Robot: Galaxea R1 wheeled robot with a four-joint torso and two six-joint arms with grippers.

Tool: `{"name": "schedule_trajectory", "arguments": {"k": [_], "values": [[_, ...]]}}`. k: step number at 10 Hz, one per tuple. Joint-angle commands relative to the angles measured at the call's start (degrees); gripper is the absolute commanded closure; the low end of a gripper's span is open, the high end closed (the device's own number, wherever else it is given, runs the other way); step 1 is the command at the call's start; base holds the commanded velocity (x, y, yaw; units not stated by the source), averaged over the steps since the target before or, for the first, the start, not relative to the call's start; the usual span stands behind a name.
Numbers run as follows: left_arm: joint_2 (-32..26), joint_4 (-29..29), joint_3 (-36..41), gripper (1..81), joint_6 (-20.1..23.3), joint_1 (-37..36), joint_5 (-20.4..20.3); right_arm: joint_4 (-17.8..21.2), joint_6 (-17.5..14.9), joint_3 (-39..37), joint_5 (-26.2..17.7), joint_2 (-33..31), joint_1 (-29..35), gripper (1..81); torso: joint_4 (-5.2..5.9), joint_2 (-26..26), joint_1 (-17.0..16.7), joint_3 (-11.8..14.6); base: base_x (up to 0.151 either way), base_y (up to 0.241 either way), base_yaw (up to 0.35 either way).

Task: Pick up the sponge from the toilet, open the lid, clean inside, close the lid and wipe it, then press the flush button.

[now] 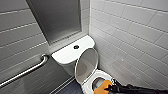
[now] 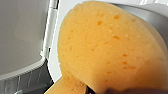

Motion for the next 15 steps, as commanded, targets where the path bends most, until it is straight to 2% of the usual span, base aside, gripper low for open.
{"name": "schedule_trajectory", "arguments": {"k": [1,5,8,9,10,12,13,14,15], "values": [[-0.5,0.4,1.3,1.0,0.3,0.2,3.9,-0.3,0.0,-4.4,-6.8,2.5,10.0,81.1,0.0,0.0,0.0,0.0,0.0,0.0,0.0],[-0.2,0.4,0.8,1.0,0.3,0.1,4.0,-3.1,0.1,-9.8,-10.7,7.0,15.3,81.1,0.0,0.0,0.0,0.0,0.0,0.0,0.0],[-0.2,0.4,0.8,1.0,0.3,0.1,4.0,-4.2,0.4,-19.1,-11.4,13.0,16.4,81.1,0.0,0.0,0.0,0.0,0.0,0.0,0.0],[-0.2,0.4,0.8,1.0,0.3,0.1,4.0,-4.1,2.3,-24.4,-10.4,15.8,15.9,81.1,0.0,0.0,0.0,0.0,0.0,0.0,0.0],[-0.2,0.4,0.8,1.0,0.3,0.1,4.0,-3.9,6.8,-29.0,-8.8,18.0,14.7,81.1,0.0,0.0,0.0,0.0,0.0,0.0,0.0],[-0.2,0.5,0.8,1.0,0.3,0.1,4.0,-3.9,14.3,-34.3,-1.4,18.5,11.2,81.1,0.0,0.0,0.0,0.0,0.0,0.0,0.0],[-0.2,0.4,0.8,1.0,0.3,0.1,4.1,-3.5,15.4,-34.7,0.4,17.8,10.2,81.1,0.0,0.0,0.0,0.0,0.0,0.0,0.0],[-0.2,0.5,0.8,1.0,0.3,0.1,4.2,-3.0,16.0,-32.3,1.4,16.1,8.9,81.1,-0.02,0.0,0.0,0.0,0.0,0.0,0.0],[-0.2,0.5,0.8,1.0,0.3,0.1,4.2,-2.9,16.1,-27.9,4.6,13.5,7.0,81.1,0.0,0.0,0.0,0.0,0.0,0.0,0.0]]}}
